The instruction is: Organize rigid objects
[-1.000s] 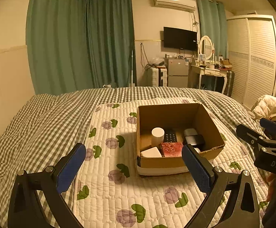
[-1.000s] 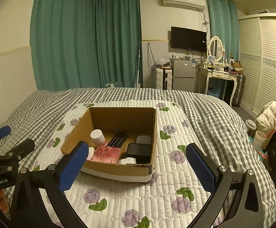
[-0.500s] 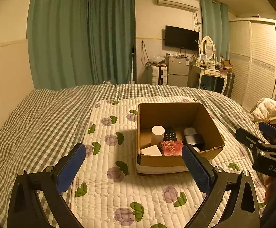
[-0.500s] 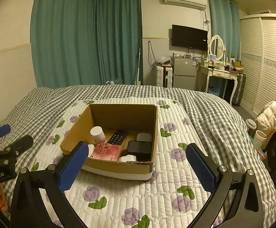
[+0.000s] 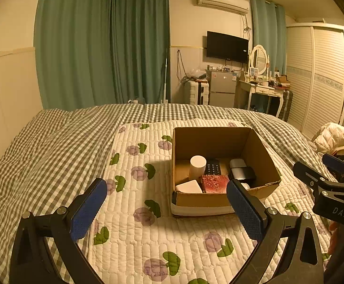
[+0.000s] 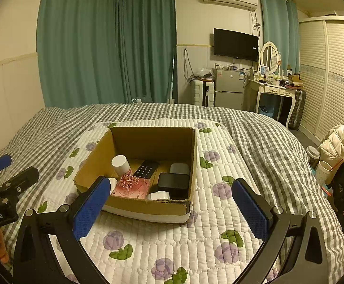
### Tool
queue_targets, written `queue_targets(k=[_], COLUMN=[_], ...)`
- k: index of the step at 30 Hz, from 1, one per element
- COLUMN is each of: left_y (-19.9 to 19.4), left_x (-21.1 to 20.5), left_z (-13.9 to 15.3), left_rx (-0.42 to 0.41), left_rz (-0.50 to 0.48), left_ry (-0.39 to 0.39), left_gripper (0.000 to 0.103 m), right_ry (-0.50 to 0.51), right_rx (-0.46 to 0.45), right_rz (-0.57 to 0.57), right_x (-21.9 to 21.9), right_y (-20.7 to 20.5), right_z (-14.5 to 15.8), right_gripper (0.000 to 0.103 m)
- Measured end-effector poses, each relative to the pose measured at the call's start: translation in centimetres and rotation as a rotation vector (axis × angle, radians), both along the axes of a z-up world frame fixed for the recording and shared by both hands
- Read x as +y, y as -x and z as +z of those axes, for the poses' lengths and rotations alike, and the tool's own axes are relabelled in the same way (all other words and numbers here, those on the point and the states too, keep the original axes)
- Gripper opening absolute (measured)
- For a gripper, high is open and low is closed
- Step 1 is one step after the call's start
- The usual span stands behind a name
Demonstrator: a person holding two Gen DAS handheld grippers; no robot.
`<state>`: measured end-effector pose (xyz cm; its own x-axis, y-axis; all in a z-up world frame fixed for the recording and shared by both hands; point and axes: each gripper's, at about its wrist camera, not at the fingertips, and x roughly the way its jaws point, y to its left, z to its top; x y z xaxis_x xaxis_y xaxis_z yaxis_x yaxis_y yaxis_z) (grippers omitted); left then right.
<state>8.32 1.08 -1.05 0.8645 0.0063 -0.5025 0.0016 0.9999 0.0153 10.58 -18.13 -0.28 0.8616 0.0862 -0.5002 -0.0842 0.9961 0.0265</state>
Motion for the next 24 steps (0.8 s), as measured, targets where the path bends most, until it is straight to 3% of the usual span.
queue_targets(k=[24], left_y=[0.16], left_x=[0.03], left_z=[-0.01], left_rx=[-0.003], left_rz=[0.003], left_ry=[-0.014], left_gripper=[0.103], right_ry=[0.016], right_rx=[0.038], right_rz=[0.000], right_x=[0.03], right_y=[-0.28], right_z=[-0.61], right_gripper=[0.103])
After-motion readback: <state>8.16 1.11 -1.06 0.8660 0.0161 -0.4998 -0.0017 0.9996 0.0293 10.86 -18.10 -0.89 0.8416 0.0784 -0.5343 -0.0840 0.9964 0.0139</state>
